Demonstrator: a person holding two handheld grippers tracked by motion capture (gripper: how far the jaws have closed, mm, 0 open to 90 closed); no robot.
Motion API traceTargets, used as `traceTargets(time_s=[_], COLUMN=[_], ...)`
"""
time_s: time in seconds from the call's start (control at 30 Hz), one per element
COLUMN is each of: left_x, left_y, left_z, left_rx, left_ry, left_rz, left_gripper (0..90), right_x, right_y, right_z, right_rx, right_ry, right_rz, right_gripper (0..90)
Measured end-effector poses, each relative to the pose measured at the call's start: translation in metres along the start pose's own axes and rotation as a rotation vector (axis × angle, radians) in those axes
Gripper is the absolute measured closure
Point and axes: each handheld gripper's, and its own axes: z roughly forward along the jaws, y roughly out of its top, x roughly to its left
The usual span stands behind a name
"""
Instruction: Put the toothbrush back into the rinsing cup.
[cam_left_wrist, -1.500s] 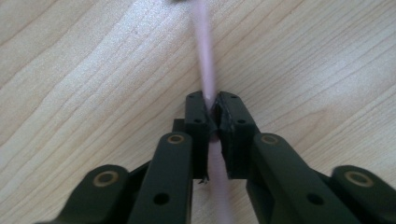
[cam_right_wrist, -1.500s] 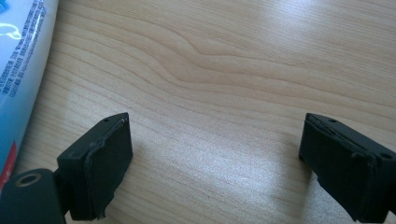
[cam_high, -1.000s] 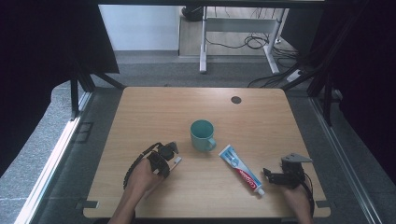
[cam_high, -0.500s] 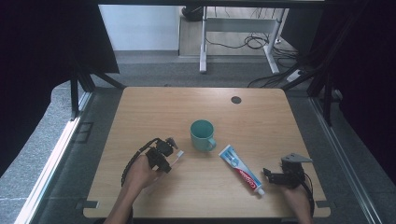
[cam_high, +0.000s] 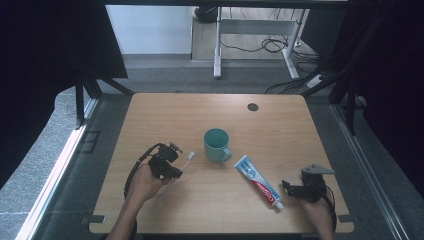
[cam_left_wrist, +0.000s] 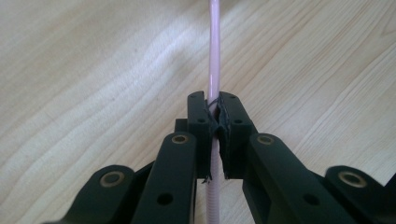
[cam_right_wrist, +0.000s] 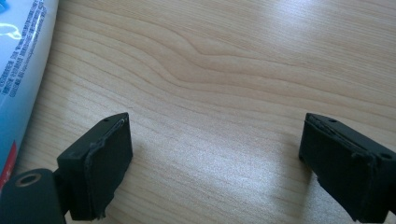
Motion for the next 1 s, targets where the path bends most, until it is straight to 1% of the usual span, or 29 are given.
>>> traceTargets(time_s=[0.3,0.43,0.53,0.57,0.6,0.67,0.87,0.93,0.97,1.0], left_x=[0.001,0.001,0.003,0.003,0.004,0.006,0.009,0.010,0.010,0.009], left_y=[0.004,0.007,0.009,0.009,0.010,0.011,0.014,0.016,0.016,0.018], left_z=[-0.012,-0.016,-0.019,-0.019,-0.020,-0.022,-0.027,-0.029,-0.029,-0.030], left_rx=[-0.125,-0.181,-0.221,-0.221,-0.254,-0.280,-0.379,-0.406,-0.406,-0.435], left_ry=[-0.014,-0.010,-0.015,-0.015,-0.017,-0.019,-0.018,-0.017,-0.017,-0.018], left_rz=[0.022,0.030,0.029,0.029,0.025,0.024,0.003,0.003,0.003,0.002], left_gripper=[84.8,84.7,84.7,84.7,84.8,84.7,84.8,84.8,84.8,84.8], right_x=[0.000,0.000,0.000,0.000,0.000,0.000,0.000,0.000,0.000,0.000], right_y=[0.000,0.000,0.000,0.000,0.000,0.000,0.000,0.000,0.000,0.000], right_z=[0.000,0.000,0.000,0.000,0.000,0.000,0.000,0.000,0.000,0.000], right_rx=[0.000,0.001,0.001,0.001,0.001,0.000,0.000,0.001,0.001,0.000], right_ry=[0.001,0.000,0.001,0.001,0.002,0.001,0.001,0.001,0.001,0.000], right_rz=[0.001,0.003,0.003,0.003,0.003,0.003,0.003,0.001,0.002,0.003], right_gripper=[9.2,9.3,9.3,9.3,9.2,9.3,9.3,9.3,9.3,9.2])
